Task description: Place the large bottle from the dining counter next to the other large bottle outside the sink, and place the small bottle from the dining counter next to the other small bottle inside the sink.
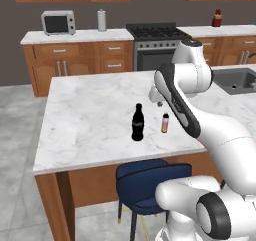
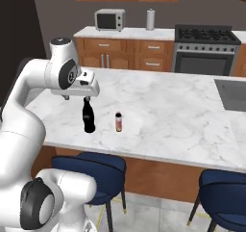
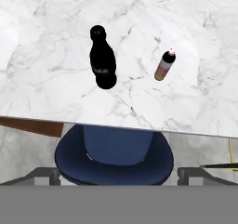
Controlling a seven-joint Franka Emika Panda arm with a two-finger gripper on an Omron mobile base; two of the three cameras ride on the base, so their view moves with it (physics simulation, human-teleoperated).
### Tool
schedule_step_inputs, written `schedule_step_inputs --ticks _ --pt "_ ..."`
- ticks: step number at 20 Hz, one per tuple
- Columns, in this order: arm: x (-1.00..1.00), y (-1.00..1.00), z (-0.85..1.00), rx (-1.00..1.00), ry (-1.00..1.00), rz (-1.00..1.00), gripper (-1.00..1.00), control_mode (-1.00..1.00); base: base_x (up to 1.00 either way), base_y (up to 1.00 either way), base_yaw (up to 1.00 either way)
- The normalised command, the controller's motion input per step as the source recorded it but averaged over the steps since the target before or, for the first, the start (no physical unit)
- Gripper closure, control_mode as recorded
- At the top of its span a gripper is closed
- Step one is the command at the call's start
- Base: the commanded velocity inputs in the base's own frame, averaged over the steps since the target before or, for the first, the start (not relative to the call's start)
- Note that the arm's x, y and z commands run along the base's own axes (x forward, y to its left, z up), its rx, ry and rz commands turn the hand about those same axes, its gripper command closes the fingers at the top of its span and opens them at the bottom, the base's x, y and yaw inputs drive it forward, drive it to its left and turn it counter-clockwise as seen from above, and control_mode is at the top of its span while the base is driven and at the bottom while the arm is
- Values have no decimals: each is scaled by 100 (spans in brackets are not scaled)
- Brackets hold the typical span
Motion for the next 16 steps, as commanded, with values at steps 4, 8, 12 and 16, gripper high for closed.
schedule_step_inputs --ticks 4,8,12,16 --pt "0 0 0 0 0 0 -100 100 31 12 0" --pt "0 0 0 0 0 0 -100 100 24 11 0" --pt "8 6 -13 2 0 0 -100 -100 10 6 0" --pt "10 12 -26 5 0 0 -100 -100 0 0 0"
